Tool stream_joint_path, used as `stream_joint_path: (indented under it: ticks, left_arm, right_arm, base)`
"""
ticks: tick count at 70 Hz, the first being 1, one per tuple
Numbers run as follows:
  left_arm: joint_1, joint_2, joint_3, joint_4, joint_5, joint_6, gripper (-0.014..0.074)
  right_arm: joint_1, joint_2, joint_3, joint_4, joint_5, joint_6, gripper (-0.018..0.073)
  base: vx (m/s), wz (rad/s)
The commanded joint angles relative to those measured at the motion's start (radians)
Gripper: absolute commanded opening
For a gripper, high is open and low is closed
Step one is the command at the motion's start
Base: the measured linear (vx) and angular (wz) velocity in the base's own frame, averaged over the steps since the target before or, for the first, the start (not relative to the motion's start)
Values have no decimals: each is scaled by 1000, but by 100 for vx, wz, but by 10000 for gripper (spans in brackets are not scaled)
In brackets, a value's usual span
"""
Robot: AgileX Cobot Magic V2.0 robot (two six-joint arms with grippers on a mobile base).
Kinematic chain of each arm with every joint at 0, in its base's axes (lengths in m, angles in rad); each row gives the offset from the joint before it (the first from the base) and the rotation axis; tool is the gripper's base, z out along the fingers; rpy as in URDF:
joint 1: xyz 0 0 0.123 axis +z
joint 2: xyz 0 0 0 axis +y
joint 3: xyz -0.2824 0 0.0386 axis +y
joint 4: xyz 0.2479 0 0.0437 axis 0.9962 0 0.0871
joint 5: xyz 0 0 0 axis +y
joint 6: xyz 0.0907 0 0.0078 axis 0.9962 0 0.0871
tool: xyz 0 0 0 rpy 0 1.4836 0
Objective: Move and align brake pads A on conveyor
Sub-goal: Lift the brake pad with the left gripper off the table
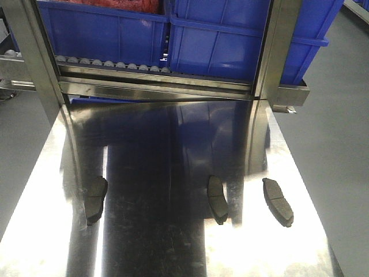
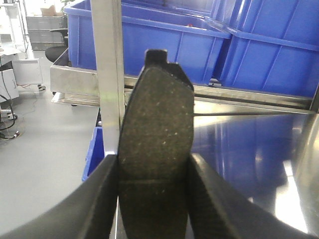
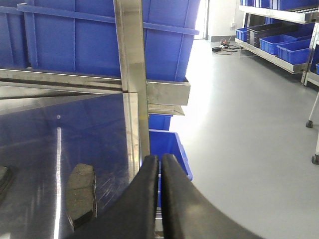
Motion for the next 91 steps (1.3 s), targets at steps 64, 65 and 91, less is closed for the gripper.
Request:
stream_joint_path:
  ticks: [64,65,91]
  left_arm:
    - [-3,11,-26,0,-90,-1,146]
    - [-3,11,-26,0,-90,-1,146]
    - [-3,11,-26,0,-90,-1,146]
  right_arm:
    - [-2,-13,16,7,-78,0,-3]
    - [-2,-13,16,12,-78,0,-3]
    - [-3,92,-224,-48,-3,-10,-3]
  base:
    - [0,0]
    - [0,0]
    - [0,0]
